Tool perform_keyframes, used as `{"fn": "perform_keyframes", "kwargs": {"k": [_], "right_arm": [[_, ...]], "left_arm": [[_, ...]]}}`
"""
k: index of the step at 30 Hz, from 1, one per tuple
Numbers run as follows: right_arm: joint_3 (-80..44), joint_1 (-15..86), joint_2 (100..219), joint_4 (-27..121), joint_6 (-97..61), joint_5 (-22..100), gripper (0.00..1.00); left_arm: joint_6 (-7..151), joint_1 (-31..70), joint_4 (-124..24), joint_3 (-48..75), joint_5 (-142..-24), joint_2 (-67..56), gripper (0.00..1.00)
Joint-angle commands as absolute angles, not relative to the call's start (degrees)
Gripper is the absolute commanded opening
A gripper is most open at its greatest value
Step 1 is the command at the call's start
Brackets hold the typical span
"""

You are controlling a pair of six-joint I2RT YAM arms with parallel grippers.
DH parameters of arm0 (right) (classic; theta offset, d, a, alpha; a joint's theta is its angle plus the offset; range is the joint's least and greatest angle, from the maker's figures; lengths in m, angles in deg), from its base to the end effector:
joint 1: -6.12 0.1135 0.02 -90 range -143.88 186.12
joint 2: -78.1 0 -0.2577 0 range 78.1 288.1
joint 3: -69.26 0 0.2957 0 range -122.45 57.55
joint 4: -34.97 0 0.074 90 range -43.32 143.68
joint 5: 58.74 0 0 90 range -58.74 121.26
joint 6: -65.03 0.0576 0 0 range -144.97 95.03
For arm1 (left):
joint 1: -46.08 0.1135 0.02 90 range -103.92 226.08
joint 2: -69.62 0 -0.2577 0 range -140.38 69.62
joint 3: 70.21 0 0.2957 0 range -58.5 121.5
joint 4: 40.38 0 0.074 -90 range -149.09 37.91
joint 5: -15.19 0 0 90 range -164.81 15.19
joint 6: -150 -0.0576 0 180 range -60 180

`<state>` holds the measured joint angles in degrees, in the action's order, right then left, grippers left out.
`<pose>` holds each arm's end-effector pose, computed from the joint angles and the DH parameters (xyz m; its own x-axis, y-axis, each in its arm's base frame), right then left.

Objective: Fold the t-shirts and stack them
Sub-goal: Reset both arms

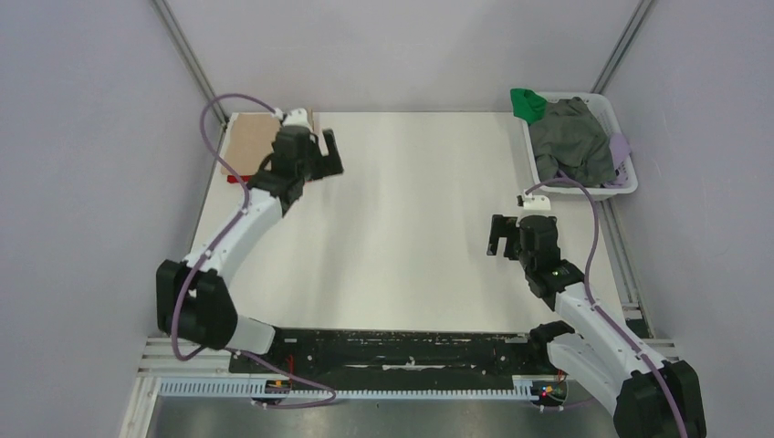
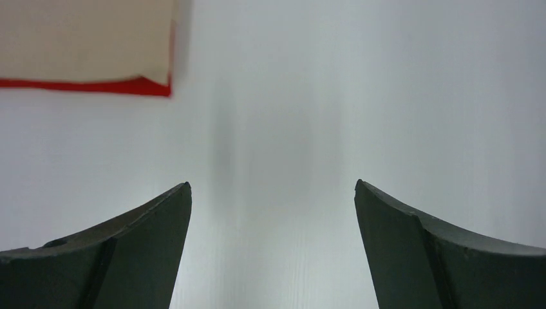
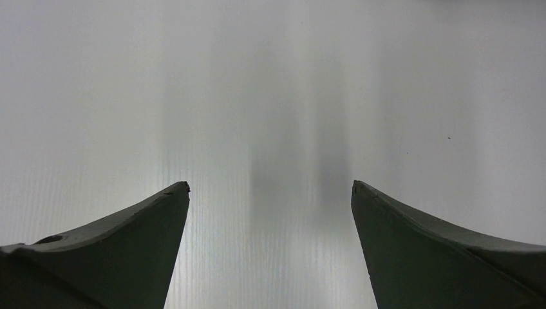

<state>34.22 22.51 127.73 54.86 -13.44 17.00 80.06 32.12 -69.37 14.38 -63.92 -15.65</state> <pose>0.2403 0.0559 0.1619 -0.5479 0.0408 -0.8356 0.0315 0.9991 0.0281 0.3985 -0.0878 0.3022 -0.4779 -0.2283 -0.8483 -0.0919 0.9733 -0.2102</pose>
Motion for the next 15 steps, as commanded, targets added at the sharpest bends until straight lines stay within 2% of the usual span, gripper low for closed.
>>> {"fn": "perform_keyframes", "kwargs": {"k": [1,4,7,10,15], "right_arm": [[37.12,22.38,126.11,51.85,-12.06,16.26,0.98],[39.71,22.39,125.32,49.86,-10.82,16.64,0.98],[42.01,22.38,124.12,47.32,-10.22,18.0,0.98],[44.05,22.38,122.58,43.58,-10.18,19.22,0.98],[46.84,22.35,119.58,41.72,-10.52,18.94,0.98]], "left_arm": [[86.05,24.62,-61.53,-4.86,-62.59,-1.44,1.0],[88.88,21.57,-59.26,-17.54,-65.1,7.01,1.0],[89.63,21.12,-60.86,-24.81,-63.73,14.42,1.0],[90.13,21.12,-62.37,-26.77,-60.31,19.5,1.0],[89.24,21.12,-62.55,-27.08,-61.57,23.38,1.0]]}}
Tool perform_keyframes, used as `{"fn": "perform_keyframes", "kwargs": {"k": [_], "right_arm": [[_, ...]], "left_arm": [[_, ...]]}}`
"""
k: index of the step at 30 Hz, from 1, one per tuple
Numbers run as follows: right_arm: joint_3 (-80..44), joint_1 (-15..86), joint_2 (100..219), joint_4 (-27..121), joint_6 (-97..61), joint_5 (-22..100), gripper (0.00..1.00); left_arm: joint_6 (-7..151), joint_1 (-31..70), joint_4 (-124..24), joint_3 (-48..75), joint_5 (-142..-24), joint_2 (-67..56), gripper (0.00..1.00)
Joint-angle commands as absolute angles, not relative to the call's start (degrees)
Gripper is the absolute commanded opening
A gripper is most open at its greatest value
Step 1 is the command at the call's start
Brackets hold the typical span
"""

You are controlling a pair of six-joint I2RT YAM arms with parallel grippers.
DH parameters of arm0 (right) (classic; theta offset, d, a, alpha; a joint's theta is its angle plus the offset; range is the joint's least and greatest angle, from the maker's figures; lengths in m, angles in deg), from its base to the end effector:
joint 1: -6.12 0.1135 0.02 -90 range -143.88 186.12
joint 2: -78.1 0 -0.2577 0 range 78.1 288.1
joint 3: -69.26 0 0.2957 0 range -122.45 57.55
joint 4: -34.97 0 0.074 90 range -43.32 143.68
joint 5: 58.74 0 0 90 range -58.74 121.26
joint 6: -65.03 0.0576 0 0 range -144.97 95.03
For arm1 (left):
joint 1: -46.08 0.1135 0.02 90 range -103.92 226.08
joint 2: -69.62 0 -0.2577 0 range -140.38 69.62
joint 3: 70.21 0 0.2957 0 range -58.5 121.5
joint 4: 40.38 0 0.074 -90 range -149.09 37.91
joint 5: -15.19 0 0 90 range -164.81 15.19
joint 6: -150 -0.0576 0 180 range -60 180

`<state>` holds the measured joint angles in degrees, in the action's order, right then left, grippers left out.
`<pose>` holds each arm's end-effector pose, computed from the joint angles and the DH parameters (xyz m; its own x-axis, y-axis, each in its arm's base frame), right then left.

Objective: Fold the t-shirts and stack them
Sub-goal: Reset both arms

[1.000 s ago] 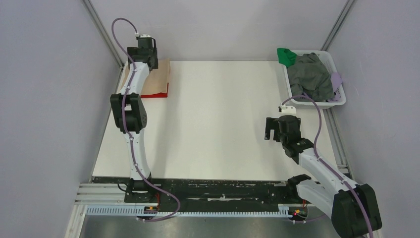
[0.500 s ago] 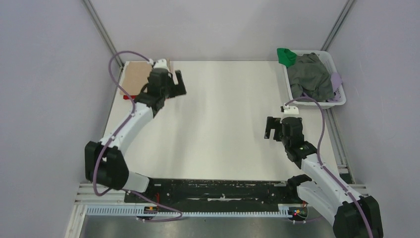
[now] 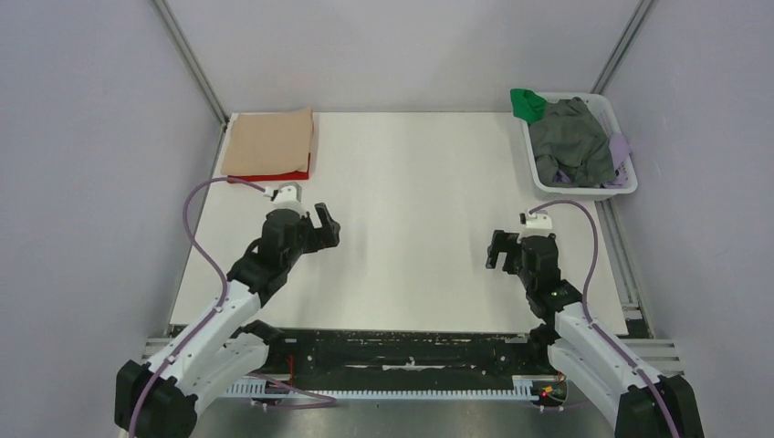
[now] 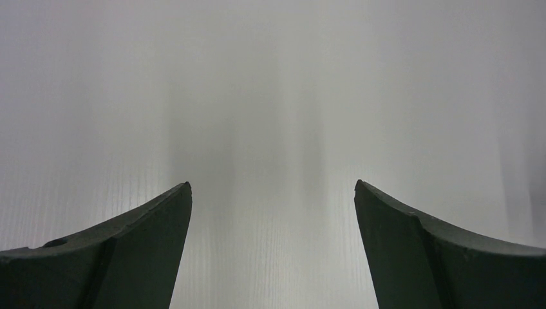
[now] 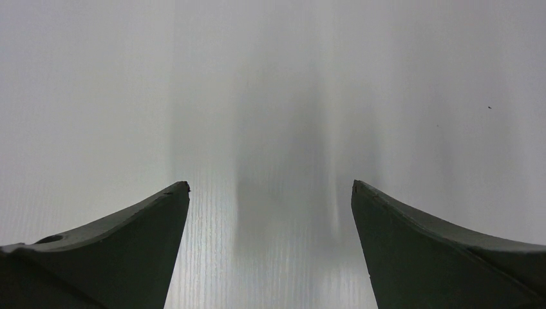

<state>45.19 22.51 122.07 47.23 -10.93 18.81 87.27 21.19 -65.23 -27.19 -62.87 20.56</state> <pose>0.2173 0.0510 0.1224 -0.5198 0.0941 -0.8491 0.0264 0.9952 0.0941 0.2382 -0.0974 0.2101 -0.5288 -0.2488 -0.8114 0.0095 0.9543 -0.2988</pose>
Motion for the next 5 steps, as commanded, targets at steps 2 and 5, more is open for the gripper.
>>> {"fn": "perform_keyframes", "kwargs": {"k": [2,5], "right_arm": [[47.45,22.38,118.51,41.24,-10.62,18.63,0.98],[47.59,22.38,116.4,40.04,-10.01,18.33,0.98]], "left_arm": [[89.31,21.12,-62.55,-27.97,-60.75,24.82,1.0],[89.26,21.12,-62.68,-28.51,-60.31,26.47,1.0]]}}
